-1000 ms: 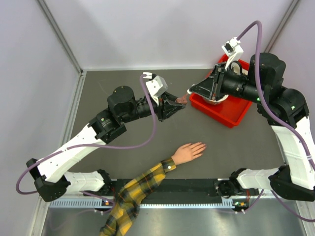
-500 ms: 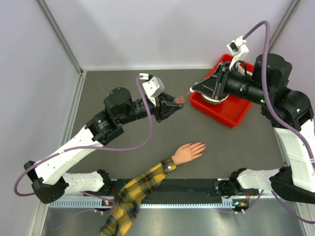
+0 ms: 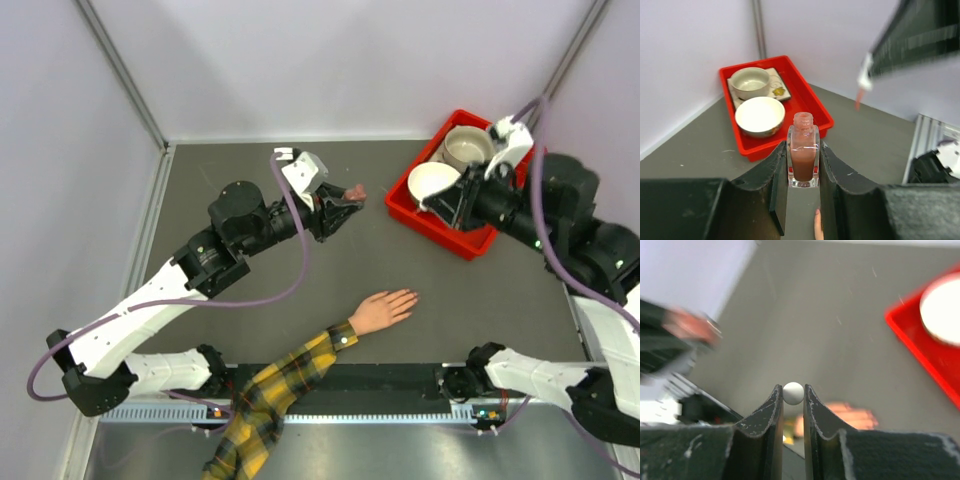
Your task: Paint the nails
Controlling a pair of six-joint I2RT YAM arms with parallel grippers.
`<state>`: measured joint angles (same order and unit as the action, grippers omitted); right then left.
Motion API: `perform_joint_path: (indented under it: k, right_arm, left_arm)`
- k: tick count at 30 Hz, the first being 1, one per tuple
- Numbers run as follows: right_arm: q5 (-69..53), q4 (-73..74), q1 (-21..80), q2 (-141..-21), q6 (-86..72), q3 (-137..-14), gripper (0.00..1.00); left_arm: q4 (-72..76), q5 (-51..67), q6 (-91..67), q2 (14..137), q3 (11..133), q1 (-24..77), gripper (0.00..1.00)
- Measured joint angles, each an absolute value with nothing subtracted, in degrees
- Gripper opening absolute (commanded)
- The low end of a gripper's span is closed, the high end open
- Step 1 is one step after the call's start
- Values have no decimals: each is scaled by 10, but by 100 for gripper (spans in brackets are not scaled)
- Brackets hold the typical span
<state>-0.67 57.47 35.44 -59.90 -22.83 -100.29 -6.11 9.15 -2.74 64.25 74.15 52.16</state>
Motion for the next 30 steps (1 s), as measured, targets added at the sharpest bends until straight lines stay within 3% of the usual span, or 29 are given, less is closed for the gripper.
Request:
perform_joint_path:
  k: [11, 30]
  right_arm:
    - [60, 517, 354, -409, -276, -528, 0]
    - [92, 349, 327, -456, -321, -377, 0]
  left_arm:
    - [0, 6, -28, 649, 741, 521, 0]
    - [12, 86, -105, 721, 743, 391, 0]
